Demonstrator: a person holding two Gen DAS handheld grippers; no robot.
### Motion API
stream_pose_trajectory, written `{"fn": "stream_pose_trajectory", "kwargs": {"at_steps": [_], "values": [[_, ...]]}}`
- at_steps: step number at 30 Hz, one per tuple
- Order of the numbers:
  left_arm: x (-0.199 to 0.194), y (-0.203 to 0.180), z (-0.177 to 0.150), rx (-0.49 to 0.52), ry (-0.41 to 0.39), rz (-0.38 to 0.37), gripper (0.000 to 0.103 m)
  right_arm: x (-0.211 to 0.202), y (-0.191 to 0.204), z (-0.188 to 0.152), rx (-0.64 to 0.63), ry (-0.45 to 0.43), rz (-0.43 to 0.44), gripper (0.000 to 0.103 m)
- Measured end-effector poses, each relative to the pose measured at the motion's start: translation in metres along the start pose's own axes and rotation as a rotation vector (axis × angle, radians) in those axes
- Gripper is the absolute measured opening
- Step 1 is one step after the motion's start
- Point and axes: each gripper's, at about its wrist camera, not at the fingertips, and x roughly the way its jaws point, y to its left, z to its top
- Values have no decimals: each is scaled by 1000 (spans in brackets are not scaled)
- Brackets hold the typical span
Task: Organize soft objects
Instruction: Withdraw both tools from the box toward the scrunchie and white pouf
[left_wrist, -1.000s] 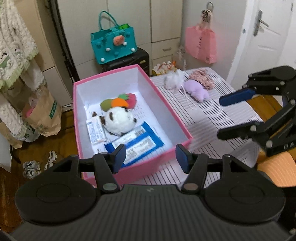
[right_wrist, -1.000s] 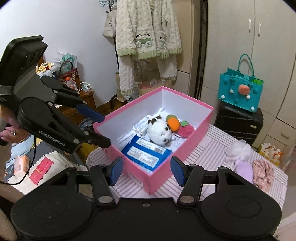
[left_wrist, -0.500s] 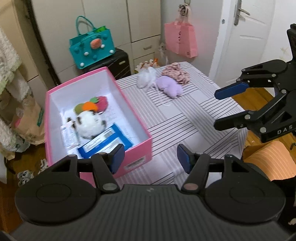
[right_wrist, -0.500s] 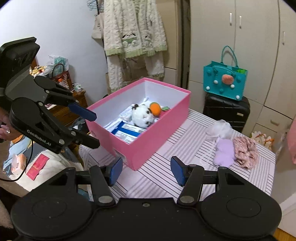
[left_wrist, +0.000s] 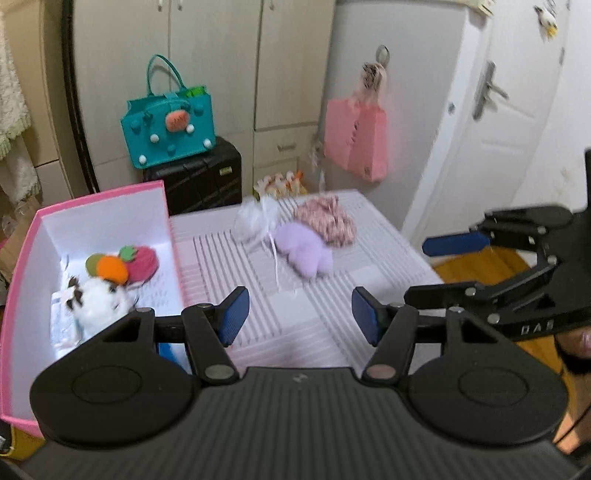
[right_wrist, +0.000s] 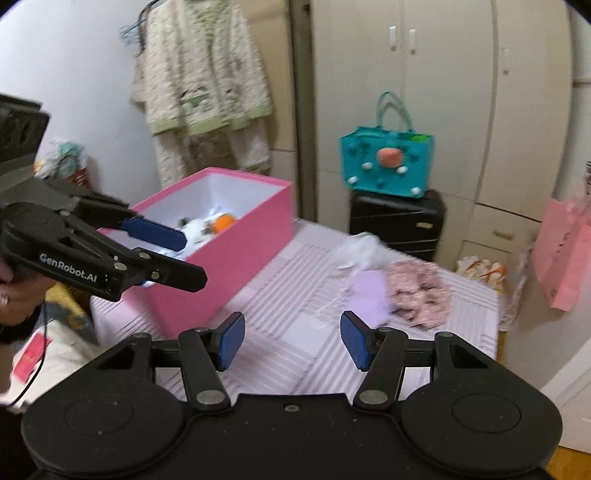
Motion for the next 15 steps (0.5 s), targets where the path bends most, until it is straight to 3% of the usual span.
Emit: {"fn": "stream_pose_trajectory", "kwargs": {"at_steps": [5,15], "values": [[31,-12,12,-41,-59,38,60,16,-31,1,48,-49,-32,65],[105,-17,37,-129,-89,132,60,72,-96,1,200,-65,-68,67]]}}
